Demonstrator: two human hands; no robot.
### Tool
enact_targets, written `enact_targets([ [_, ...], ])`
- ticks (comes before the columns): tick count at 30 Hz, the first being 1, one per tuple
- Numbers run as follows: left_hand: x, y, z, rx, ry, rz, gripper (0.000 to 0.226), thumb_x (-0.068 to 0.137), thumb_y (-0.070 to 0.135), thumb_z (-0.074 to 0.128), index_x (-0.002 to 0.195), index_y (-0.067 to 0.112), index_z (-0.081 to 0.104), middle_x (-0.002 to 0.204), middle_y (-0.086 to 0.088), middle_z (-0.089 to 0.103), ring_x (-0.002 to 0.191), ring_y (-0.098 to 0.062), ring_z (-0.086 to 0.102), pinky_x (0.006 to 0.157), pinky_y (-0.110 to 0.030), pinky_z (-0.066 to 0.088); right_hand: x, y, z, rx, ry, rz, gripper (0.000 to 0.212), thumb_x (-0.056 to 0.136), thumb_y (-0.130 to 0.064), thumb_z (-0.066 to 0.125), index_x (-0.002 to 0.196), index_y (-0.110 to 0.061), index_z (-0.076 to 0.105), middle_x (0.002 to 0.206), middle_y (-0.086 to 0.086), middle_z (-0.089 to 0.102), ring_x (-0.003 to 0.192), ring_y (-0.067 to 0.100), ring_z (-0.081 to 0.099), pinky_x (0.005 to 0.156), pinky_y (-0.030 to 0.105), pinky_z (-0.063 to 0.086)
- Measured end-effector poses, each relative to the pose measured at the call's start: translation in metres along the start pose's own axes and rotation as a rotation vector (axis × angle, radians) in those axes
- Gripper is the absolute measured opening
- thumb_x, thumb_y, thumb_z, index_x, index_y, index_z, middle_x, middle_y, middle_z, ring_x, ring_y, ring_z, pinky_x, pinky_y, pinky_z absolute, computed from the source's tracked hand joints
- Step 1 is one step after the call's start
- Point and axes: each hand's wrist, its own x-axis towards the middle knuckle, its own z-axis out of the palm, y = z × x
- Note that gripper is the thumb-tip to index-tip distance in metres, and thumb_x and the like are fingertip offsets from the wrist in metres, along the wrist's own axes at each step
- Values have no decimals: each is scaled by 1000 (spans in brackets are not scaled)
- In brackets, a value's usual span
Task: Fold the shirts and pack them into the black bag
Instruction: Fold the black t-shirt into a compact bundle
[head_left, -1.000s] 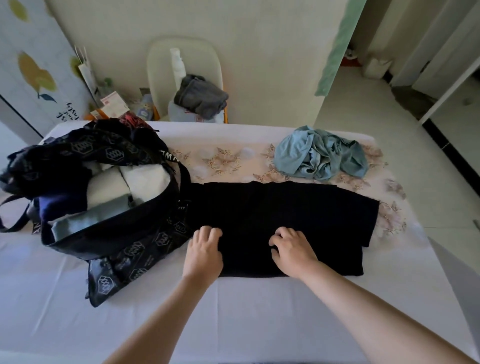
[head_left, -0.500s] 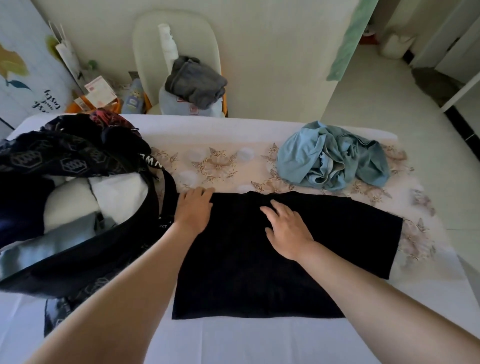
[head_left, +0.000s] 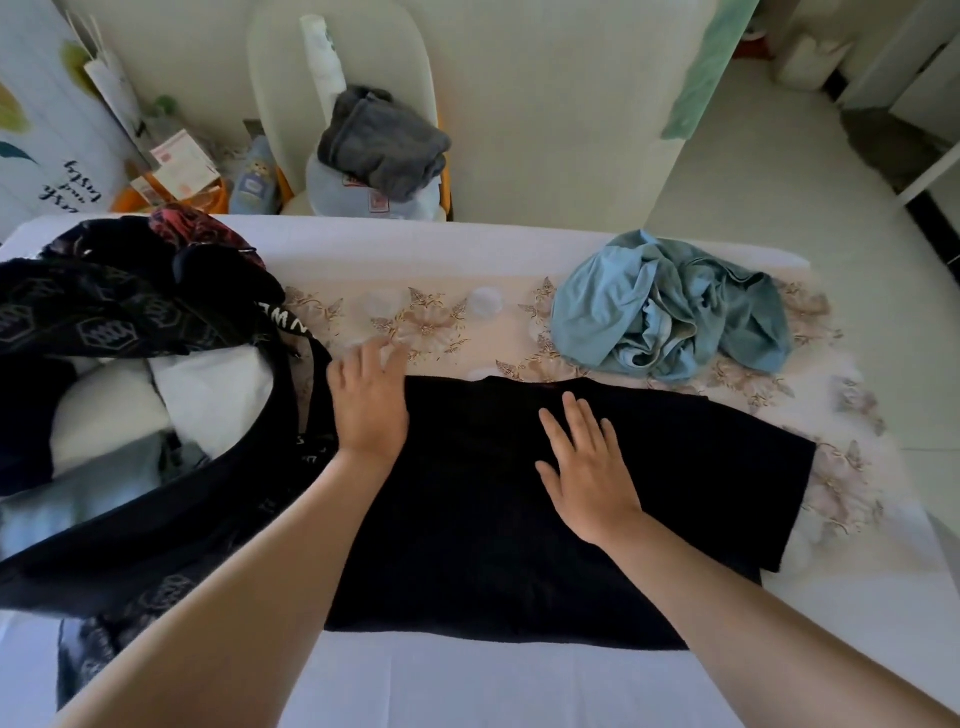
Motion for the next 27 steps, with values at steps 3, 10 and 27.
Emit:
enact_targets([
  [3,-26,51,4,-236,-74,360,52,83,7,59,133,20,56,137,-6,51,126,-31,47,104,-45,38,-24,12,4,11,37,115,64,102,-51,20,158,-22,11,166,13,-1,154,30,-1,123,54,11],
  [10,-64,128,20,-12,-589,444,63,101,58,19,157,35,1,165,0,-9,151,-25,-13,121,-52,-5,-86,94,5,26,-32,345,70,99,-56,14,160,-24,-2,166,5,-15,153,23,-12,125,48,5],
  [27,3,398,25,-210,-623,901,63,98,4,49,153,20,23,159,1,24,144,-24,27,110,-40,38,-130,195,4,260,238,600,66,90,-45,66,146,-20,43,158,8,33,148,26,27,118,43,27],
])
